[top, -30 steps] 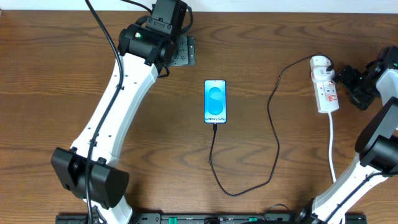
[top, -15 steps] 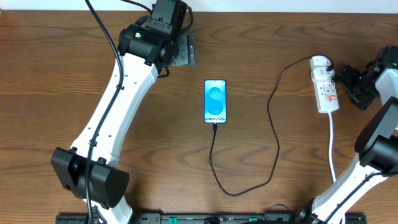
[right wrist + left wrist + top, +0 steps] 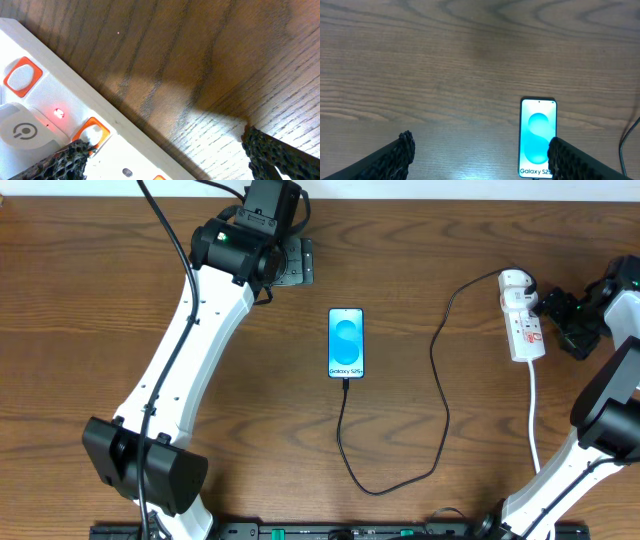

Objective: Plug charger to phone and switch on socket

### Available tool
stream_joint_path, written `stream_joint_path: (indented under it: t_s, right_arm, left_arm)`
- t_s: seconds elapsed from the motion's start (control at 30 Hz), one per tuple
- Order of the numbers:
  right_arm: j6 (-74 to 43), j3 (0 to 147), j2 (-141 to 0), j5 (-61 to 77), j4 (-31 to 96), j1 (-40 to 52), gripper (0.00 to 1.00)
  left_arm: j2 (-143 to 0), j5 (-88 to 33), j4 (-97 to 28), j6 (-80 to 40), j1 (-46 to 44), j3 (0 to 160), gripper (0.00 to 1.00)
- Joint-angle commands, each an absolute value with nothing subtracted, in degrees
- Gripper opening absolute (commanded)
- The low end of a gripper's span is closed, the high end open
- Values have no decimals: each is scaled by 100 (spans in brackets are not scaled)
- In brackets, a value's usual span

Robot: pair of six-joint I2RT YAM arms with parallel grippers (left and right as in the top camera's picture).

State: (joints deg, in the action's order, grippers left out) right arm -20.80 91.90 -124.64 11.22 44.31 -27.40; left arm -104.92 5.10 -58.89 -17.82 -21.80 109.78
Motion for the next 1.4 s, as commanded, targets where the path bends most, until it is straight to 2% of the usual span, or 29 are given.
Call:
stream_joint_path:
  t_s: [0.0,0.3,0.67,0.8,1.03,1.37]
  right_arm:
    - [-1968,8947,-12658,1385,4602,-2469,99]
    - [-2064,8949,-11928,1426,5070,-2600,99]
    - [-2182,8844,-9891,1363,6445,-2613,99]
    - [-2176,8217,-8785,1367,6565,-2440,99]
    - [-2180,6163,-6560,1343,5747,-1505,99]
    - [-2112,4694,-4104,1345,5203,-38,99]
  left_arm:
    - [-10523,628,-5907,-1789,-2156,10973,87]
    - [-10523,628,-5907,-1789,-2156,10973,87]
    - [-10523,628,-5907,-1789,-2156,10973,87]
    - [-10523,628,-5907,-1789,-2156,10973,87]
    - [-10523,628,-5907,-1789,-2156,10973,87]
    - [-10523,628,-5907,-1789,-2156,10973,87]
